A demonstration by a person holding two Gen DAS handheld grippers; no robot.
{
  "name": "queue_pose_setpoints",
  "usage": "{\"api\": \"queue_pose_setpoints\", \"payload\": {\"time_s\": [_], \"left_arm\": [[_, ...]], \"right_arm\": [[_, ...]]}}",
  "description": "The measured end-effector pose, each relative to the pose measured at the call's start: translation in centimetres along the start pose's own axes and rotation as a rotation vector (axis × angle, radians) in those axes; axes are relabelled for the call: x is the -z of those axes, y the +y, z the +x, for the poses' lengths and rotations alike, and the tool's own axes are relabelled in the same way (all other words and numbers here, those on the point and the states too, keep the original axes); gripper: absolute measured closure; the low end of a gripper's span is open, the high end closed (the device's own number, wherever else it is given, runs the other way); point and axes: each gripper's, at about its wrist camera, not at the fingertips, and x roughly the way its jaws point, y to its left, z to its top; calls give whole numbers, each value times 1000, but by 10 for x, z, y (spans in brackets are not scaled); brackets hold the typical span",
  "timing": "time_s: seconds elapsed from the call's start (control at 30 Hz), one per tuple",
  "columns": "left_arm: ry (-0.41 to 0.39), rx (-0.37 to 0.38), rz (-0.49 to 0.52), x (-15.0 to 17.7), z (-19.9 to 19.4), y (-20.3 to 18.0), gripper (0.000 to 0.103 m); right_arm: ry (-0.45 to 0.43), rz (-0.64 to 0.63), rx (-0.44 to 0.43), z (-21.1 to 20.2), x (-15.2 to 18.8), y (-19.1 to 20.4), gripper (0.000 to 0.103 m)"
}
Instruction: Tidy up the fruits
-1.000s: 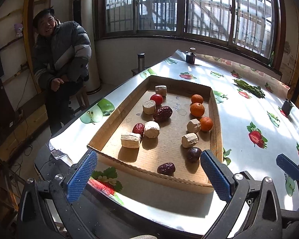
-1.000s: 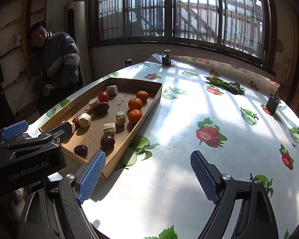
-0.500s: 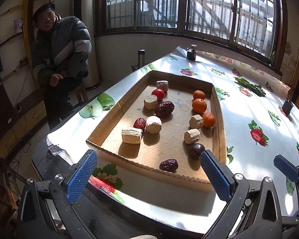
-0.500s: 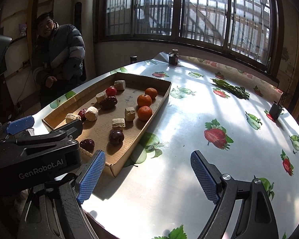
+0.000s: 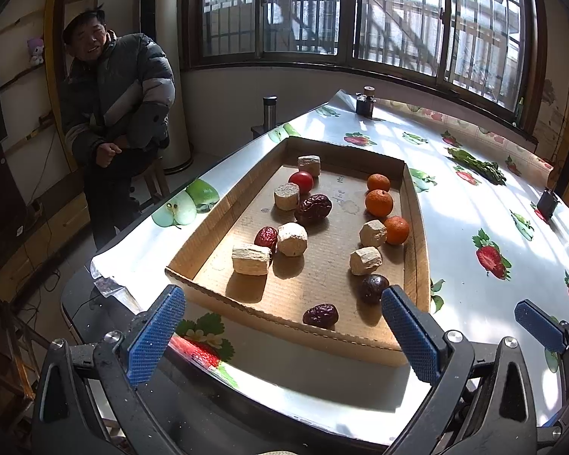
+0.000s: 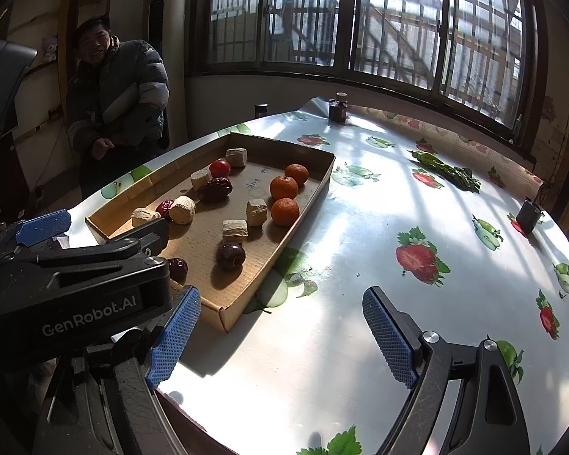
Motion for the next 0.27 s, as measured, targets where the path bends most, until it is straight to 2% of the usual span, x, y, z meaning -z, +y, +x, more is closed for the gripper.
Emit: {"api": "queue_pose_setpoints", "payload": {"time_s": [0.27], "left_arm": [[8, 21, 15, -1, -4, -6, 0]], "right_arm": [[-3, 19, 0, -1, 0, -2, 12]]}}
